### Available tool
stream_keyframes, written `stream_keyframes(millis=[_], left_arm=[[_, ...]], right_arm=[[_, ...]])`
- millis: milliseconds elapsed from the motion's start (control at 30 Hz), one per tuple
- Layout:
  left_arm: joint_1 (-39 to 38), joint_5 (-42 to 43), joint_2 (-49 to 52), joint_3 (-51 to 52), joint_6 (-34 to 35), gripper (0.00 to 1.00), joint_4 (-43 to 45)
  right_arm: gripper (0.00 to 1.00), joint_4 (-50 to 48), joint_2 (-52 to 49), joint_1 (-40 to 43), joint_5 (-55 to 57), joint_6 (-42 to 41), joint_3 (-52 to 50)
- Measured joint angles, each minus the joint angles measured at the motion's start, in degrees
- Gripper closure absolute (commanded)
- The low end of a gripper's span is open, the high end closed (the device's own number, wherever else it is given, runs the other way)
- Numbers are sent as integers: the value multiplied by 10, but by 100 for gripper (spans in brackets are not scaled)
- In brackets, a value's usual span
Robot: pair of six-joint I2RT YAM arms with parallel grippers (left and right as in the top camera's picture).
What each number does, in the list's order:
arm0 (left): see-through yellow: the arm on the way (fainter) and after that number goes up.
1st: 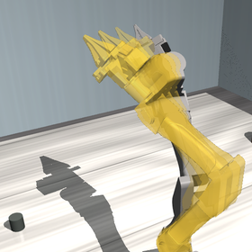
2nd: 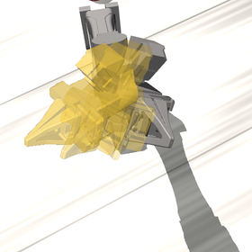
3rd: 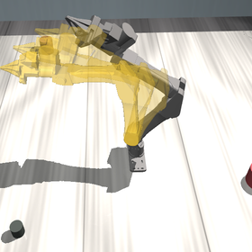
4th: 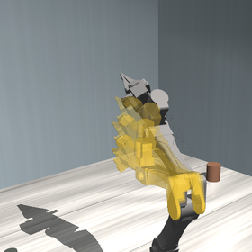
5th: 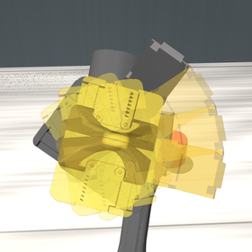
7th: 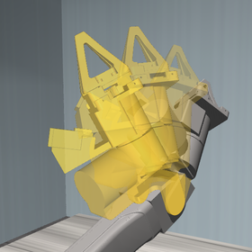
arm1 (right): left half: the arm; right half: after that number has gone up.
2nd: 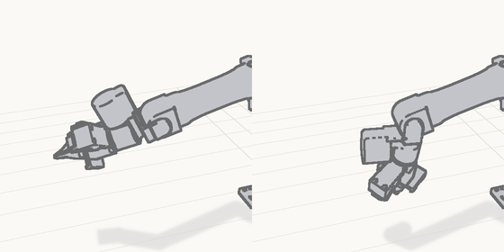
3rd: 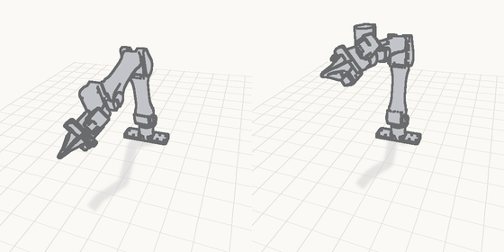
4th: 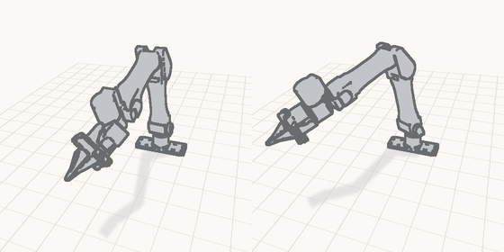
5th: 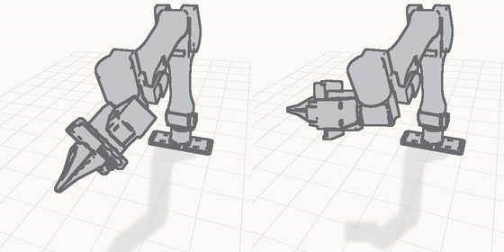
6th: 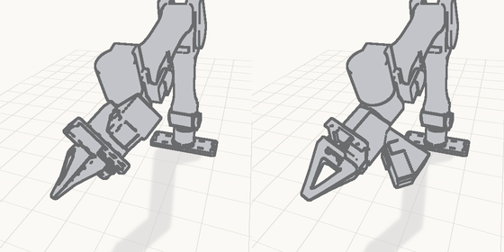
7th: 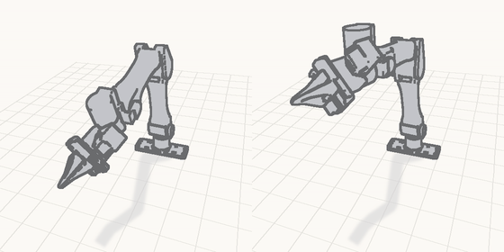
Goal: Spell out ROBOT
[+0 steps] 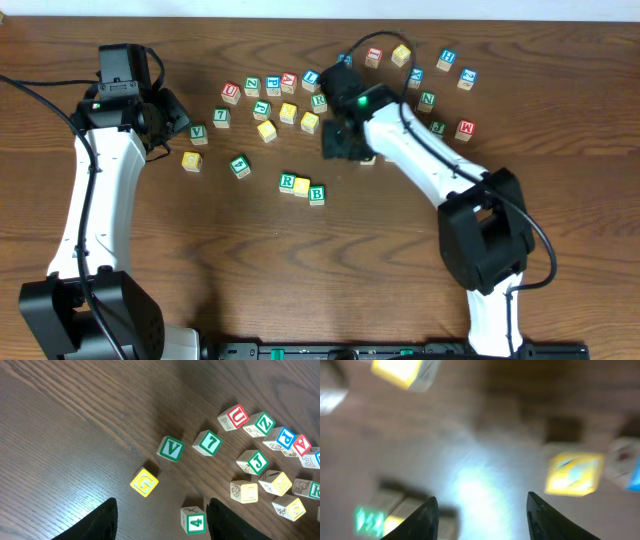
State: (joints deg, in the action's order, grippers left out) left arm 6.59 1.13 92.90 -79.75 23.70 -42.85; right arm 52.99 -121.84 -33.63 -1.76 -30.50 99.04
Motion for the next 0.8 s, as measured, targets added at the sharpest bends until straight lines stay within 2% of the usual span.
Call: stream_keyframes(millis=[333,600,800], left_arm=[[0,0,0,0,0,44,0],[0,0,0,0,0,43,-2],[0,0,0,0,0,43,-2]], right_arm=[[50,2,0,-79,-23,10,-19],[51,18,0,-82,-22,11,-25],[51,-6,0,-84,-30,35,-59]])
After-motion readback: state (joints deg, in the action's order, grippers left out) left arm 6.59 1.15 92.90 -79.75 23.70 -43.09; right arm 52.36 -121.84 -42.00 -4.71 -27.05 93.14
